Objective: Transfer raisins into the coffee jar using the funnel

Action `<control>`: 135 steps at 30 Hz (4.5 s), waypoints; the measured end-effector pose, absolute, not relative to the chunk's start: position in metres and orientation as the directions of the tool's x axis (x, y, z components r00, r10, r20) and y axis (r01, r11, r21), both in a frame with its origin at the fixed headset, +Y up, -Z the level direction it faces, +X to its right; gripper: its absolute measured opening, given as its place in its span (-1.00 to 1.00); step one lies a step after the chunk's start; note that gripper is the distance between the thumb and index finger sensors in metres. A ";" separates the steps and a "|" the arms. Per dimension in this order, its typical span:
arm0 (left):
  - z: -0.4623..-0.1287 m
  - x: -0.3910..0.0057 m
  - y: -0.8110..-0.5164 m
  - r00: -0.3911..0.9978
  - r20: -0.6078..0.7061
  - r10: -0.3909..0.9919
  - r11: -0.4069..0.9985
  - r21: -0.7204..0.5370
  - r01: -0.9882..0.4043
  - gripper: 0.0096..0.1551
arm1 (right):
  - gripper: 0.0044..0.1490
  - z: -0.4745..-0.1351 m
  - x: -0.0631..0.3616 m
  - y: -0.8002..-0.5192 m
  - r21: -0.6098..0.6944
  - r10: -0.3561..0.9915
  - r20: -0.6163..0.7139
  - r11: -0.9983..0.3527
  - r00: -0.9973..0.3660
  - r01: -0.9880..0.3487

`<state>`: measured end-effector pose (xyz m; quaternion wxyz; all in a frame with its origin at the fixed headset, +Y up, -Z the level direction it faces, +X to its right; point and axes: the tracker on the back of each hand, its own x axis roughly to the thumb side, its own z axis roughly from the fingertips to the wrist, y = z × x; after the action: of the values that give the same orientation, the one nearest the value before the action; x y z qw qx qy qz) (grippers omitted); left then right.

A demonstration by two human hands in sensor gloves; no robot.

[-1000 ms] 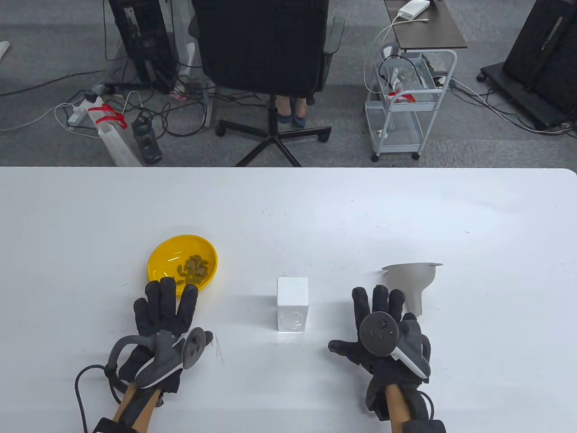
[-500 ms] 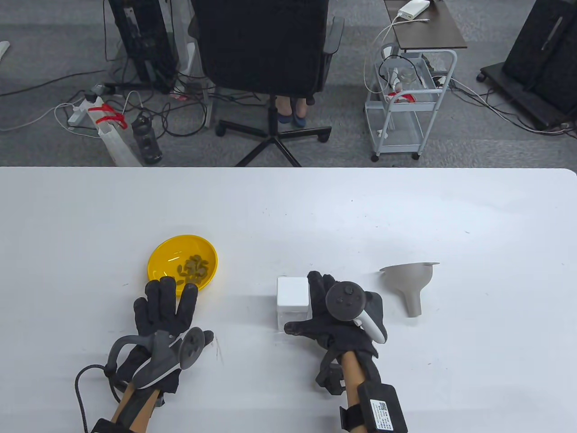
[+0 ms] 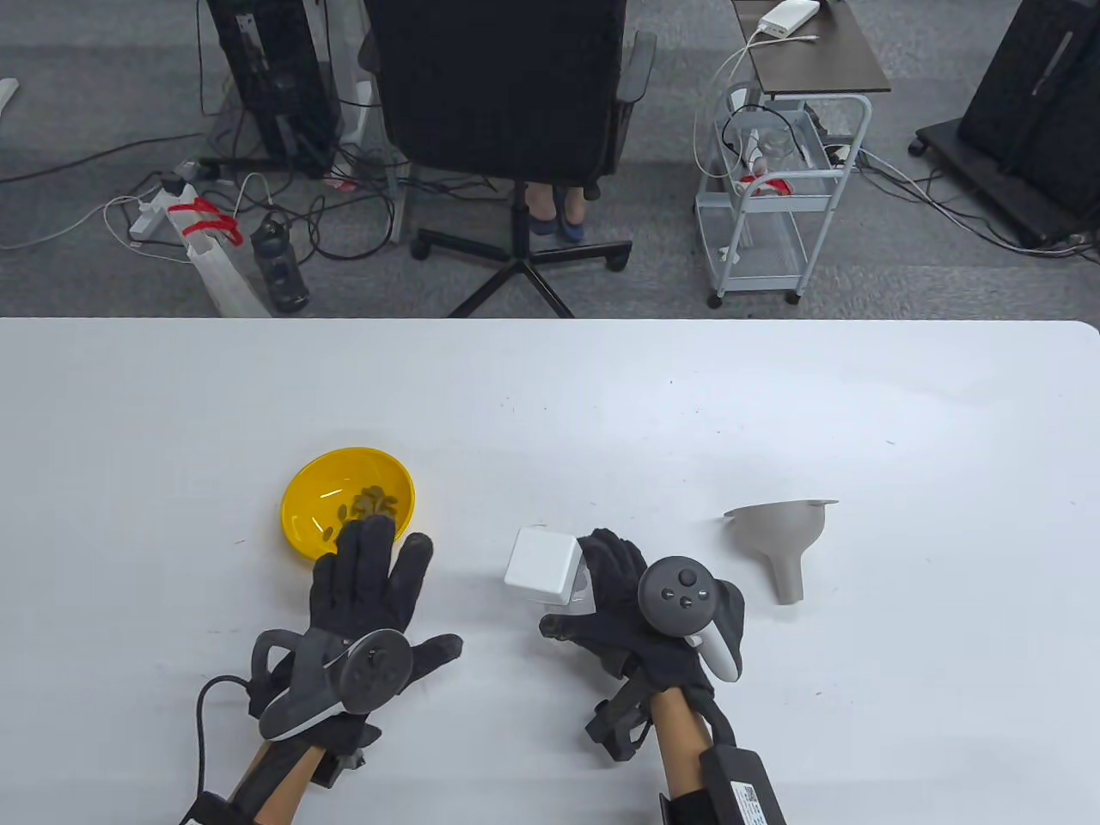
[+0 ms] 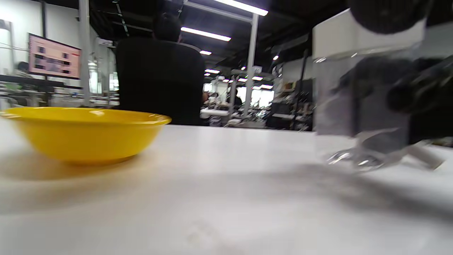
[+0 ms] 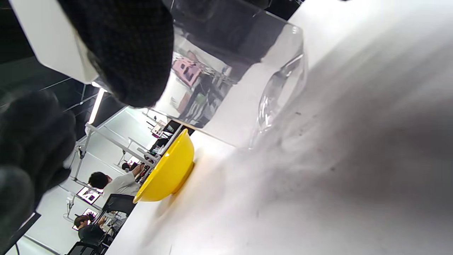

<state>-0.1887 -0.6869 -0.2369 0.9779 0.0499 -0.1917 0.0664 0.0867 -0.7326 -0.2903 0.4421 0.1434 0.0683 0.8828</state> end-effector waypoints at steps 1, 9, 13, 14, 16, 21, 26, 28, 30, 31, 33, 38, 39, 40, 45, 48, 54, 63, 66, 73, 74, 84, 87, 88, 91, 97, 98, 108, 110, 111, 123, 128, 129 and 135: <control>-0.239 -0.179 -0.681 0.890 0.436 0.137 0.976 0.091 -0.195 0.31 | 0.17 -0.289 0.086 -0.731 0.240 0.790 0.209 -0.613 -0.576 -0.753; -0.257 -0.130 -0.674 0.792 0.532 0.298 0.936 0.002 -0.353 0.14 | 0.17 -0.282 0.078 -0.725 0.204 0.745 0.295 -0.660 -0.598 -0.723; -0.261 -0.135 -0.691 0.829 0.490 0.269 0.940 0.052 -0.336 0.15 | 0.18 -0.278 0.077 -0.725 0.127 0.637 0.332 -0.761 -0.696 -0.636; -0.261 -0.137 -0.693 0.843 0.475 0.252 0.946 0.062 -0.318 0.18 | 0.18 -0.278 0.076 -0.724 0.111 0.620 0.340 -0.774 -0.708 -0.624; -0.260 -0.140 -0.695 0.863 0.425 0.273 0.938 0.081 -0.337 0.20 | 0.18 -0.276 0.070 -0.723 0.100 0.592 0.360 -0.793 -0.721 -0.601; -0.261 -0.151 -0.699 0.850 0.261 0.458 0.887 -0.072 -0.456 0.21 | 0.18 -0.272 0.064 -0.722 0.067 0.524 0.383 -0.837 -0.761 -0.543; -0.260 -0.157 -0.709 0.721 0.395 0.570 0.820 -0.221 -0.527 0.12 | 0.18 -0.274 0.071 -0.723 0.056 0.544 0.345 -0.825 -0.765 -0.562; -0.258 -0.158 -0.710 0.687 0.459 0.563 0.823 -0.238 -0.516 0.10 | 0.18 -0.273 0.074 -0.724 0.074 0.578 0.340 -0.803 -0.742 -0.592; -0.258 -0.157 -0.710 0.704 0.466 0.536 0.836 -0.181 -0.517 0.02 | 0.18 -0.273 0.076 -0.723 0.072 0.591 0.340 -0.792 -0.731 -0.607; -0.258 -0.157 -0.710 0.706 0.467 0.532 0.838 -0.173 -0.517 0.01 | 0.18 -0.273 0.076 -0.723 0.073 0.586 0.342 -0.796 -0.735 -0.601; -0.258 -0.156 -0.710 0.720 0.450 0.528 0.842 -0.167 -0.513 0.02 | 0.18 -0.274 0.077 -0.723 0.086 0.560 0.350 -0.818 -0.751 -0.569; -0.261 -0.160 -0.716 0.758 0.364 0.542 0.837 -0.148 -0.527 0.12 | 0.19 -0.274 0.080 -0.723 0.070 0.565 0.335 -0.813 -0.754 -0.578; -0.261 -0.158 -0.717 0.746 0.359 0.561 0.826 -0.192 -0.530 0.17 | 0.19 -0.274 0.080 -0.722 0.070 0.563 0.333 -0.815 -0.756 -0.575; -0.259 -0.156 -0.717 0.738 0.361 0.570 0.821 -0.219 -0.528 0.20 | 0.19 -0.274 0.080 -0.722 0.075 0.574 0.332 -0.807 -0.748 -0.586; -0.253 -0.146 -0.711 0.726 0.505 0.467 0.881 -0.192 -0.433 0.20 | 0.19 -0.274 0.079 -0.723 0.109 0.598 0.345 -0.791 -0.723 -0.602; -0.252 -0.145 -0.708 0.738 0.506 0.446 0.887 -0.144 -0.438 0.10 | 0.19 -0.274 0.079 -0.724 0.123 0.599 0.349 -0.792 -0.721 -0.598; -0.256 -0.152 -0.713 0.771 0.405 0.492 0.866 -0.130 -0.484 0.08 | 0.19 -0.274 0.080 -0.724 0.125 0.579 0.347 -0.808 -0.738 -0.576; -0.252 -0.146 -0.712 0.736 0.501 0.455 0.889 -0.204 -0.410 0.18 | 0.19 -0.277 0.085 -0.726 0.169 0.624 0.322 -0.778 -0.712 -0.605; -0.250 -0.144 -0.710 0.723 0.523 0.452 0.888 -0.184 -0.422 0.08 | 0.19 -0.276 0.083 -0.726 0.181 0.641 0.331 -0.763 -0.693 -0.620; -0.256 -0.155 -0.713 0.781 0.393 0.486 0.874 -0.211 -0.438 0.16 | 0.19 -0.276 0.080 -0.727 0.196 0.603 0.342 -0.796 -0.721 -0.573; -0.256 -0.155 -0.715 0.768 0.375 0.519 0.855 -0.247 -0.456 0.20 | 0.19 -0.276 0.079 -0.728 0.195 0.593 0.337 -0.804 -0.731 -0.562; -0.252 -0.147 -0.708 0.723 0.515 0.462 0.884 -0.199 -0.423 0.08 | 0.19 -0.277 0.080 -0.729 0.222 0.643 0.333 -0.764 -0.690 -0.605; -0.253 -0.148 -0.708 0.753 0.469 0.461 0.885 -0.188 -0.426 0.07 | 0.19 -0.277 0.079 -0.730 0.229 0.611 0.340 -0.791 -0.715 -0.567; -0.253 -0.149 -0.708 0.760 0.446 0.473 0.879 -0.177 -0.444 0.08 | 0.18 -0.277 0.079 -0.730 0.230 0.609 0.341 -0.793 -0.716 -0.564; -0.256 -0.155 -0.709 0.746 0.382 0.545 0.837 -0.210 -0.505 0.15 | 0.18 -0.277 0.079 -0.729 0.227 0.614 0.339 -0.789 -0.713 -0.572; -0.253 -0.153 -0.707 0.746 0.433 0.506 0.862 -0.230 -0.451 0.21 | 0.19 -0.277 0.079 -0.729 0.225 0.626 0.332 -0.779 -0.706 -0.585; -0.253 -0.152 -0.707 0.739 0.467 0.486 0.873 -0.230 -0.430 0.21 | 0.19 -0.277 0.080 -0.729 0.225 0.625 0.334 -0.780 -0.706 -0.584; -0.255 -0.155 -0.709 0.759 0.384 0.525 0.849 -0.173 -0.500 0.04 | 0.18 -0.276 0.074 -0.728 0.230 0.578 0.359 -0.816 -0.733 -0.530; -0.255 -0.158 -0.707 0.762 0.362 0.537 0.839 -0.138 -0.525 0.05 | 0.19 -0.276 0.073 -0.728 0.219 0.581 0.355 -0.813 -0.732 -0.539; -0.255 -0.160 -0.705 0.757 0.349 0.552 0.827 -0.115 -0.550 0.05 | 0.19 -0.277 0.074 -0.728 0.210 0.581 0.348 -0.813 -0.736 -0.543; -0.260 -0.170 -0.713 0.930 0.317 0.186 0.979 0.023 -0.203 0.06 | 0.19 -0.281 0.104 -0.730 0.134 0.692 0.226 -0.719 -0.686 -0.682; -0.264 -0.160 -0.740 0.937 0.351 -0.010 0.992 -0.113 0.052 0.02 | 0.19 -0.282 0.107 -0.731 0.127 0.705 0.213 -0.706 -0.676 -0.697; -0.265 -0.159 -0.744 0.934 0.357 -0.019 0.987 -0.140 0.074 0.02 | 0.19 -0.282 0.107 -0.731 0.126 0.707 0.211 -0.705 -0.675 -0.698; -0.267 -0.159 -0.756 0.930 0.367 -0.024 0.971 -0.214 0.110 -0.03 | 0.19 -0.282 0.108 -0.730 0.127 0.712 0.203 -0.700 -0.672 -0.703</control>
<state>-0.1588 -0.7559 -0.2666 0.9754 -0.1164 -0.1840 -0.0344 0.1079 -0.7297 -0.2816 0.3868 0.1193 0.0189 0.9142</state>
